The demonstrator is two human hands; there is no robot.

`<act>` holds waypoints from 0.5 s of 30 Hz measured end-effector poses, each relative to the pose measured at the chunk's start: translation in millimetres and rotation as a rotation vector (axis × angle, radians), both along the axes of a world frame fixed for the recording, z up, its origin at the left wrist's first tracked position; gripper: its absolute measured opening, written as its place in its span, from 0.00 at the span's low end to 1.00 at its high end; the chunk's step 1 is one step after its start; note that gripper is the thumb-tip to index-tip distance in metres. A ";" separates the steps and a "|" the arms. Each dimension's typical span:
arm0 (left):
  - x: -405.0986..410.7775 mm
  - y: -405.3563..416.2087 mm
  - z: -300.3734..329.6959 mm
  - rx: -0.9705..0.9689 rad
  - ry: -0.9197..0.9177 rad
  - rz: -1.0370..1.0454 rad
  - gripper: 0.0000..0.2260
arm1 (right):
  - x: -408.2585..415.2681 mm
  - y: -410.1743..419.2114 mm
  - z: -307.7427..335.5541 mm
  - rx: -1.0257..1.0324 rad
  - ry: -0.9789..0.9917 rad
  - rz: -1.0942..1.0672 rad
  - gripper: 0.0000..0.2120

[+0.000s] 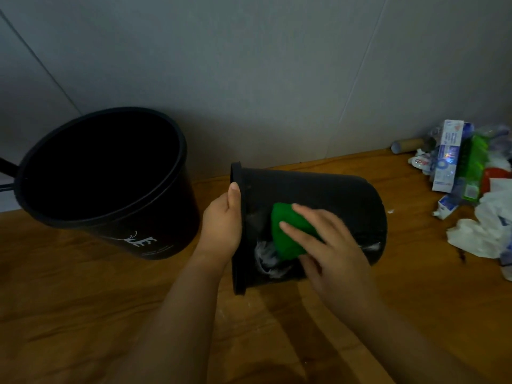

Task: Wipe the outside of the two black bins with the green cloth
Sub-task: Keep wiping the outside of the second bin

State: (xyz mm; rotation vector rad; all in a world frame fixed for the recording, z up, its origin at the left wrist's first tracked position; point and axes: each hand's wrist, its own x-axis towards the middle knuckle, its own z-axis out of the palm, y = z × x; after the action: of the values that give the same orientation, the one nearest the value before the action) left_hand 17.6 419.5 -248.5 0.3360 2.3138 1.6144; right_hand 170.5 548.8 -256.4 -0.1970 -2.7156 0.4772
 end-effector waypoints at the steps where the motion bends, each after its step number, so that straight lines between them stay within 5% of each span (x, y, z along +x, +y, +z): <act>1: -0.6 1.0 -0.4 -0.001 -0.013 0.006 0.21 | 1.7 3.4 -0.6 -0.052 0.012 -0.080 0.25; 4: -1.1 2.7 -1.8 0.004 -0.024 0.026 0.22 | -2.5 -3.3 1.9 -0.096 0.013 -0.143 0.25; 9: -3.2 -0.5 -4.2 0.000 0.004 -0.004 0.22 | -13.0 -23.4 7.1 0.010 -0.026 0.160 0.23; 15: 8.8 -7.8 -7.8 0.085 -0.119 -0.006 0.24 | -9.8 -10.7 3.8 -0.060 -0.017 0.069 0.25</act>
State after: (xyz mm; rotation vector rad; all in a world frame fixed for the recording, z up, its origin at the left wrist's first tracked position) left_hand 26.4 411.8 -256.3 0.2587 2.1594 1.6853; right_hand 160.7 538.1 -252.7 -0.1247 -2.7341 0.5792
